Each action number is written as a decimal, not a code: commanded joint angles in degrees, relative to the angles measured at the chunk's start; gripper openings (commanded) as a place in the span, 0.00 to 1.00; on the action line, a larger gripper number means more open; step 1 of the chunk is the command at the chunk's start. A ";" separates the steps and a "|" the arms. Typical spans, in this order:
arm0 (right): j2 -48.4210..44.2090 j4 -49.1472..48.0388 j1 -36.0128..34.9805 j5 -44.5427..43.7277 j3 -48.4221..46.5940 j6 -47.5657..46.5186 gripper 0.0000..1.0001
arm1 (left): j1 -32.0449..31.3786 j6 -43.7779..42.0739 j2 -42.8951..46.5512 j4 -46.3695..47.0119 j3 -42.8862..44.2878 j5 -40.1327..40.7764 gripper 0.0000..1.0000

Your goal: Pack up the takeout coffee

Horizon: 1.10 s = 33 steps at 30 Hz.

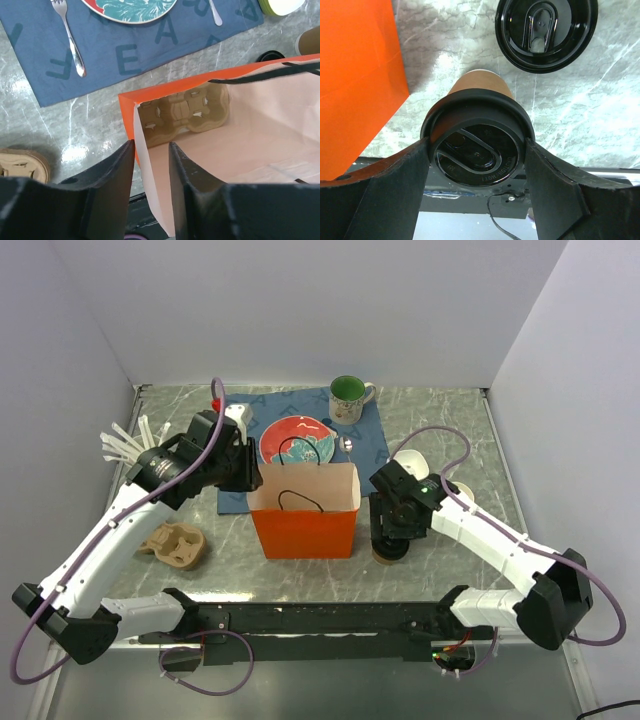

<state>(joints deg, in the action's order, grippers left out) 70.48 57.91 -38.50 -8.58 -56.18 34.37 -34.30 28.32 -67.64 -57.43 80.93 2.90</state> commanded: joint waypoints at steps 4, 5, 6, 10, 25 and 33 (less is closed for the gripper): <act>-2.19 1.85 -0.35 -2.23 -4.37 -1.59 0.61 | 0.12 1.30 0.93 0.56 0.90 0.00 0.29; -2.10 2.12 -0.35 -2.23 -5.16 -1.76 0.60 | 0.12 1.48 0.58 0.13 1.07 0.44 0.27; -2.36 2.29 -0.26 -2.32 -5.60 -2.11 0.60 | 0.12 1.48 0.40 0.04 1.16 0.79 0.26; -3.06 5.53 -0.35 -4.07 -8.85 -3.43 0.58 | 0.12 0.87 0.75 0.74 0.81 1.41 0.16; -5.88 11.27 -0.52 -3.74 -41.89 -21.79 0.51 | 0.12 -7.66 7.34 12.33 -5.77 -3.60 0.01; -9.74 3.71 -11.67 4.79 -47.97 -33.49 0.52 | 0.12 -9.25 15.07 30.26 -14.90 -11.85 0.01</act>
<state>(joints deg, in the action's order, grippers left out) 63.40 66.81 -45.32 -9.37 -102.52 8.93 -34.30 20.29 -56.34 -39.75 69.73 -3.07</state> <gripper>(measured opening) 0.771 0.019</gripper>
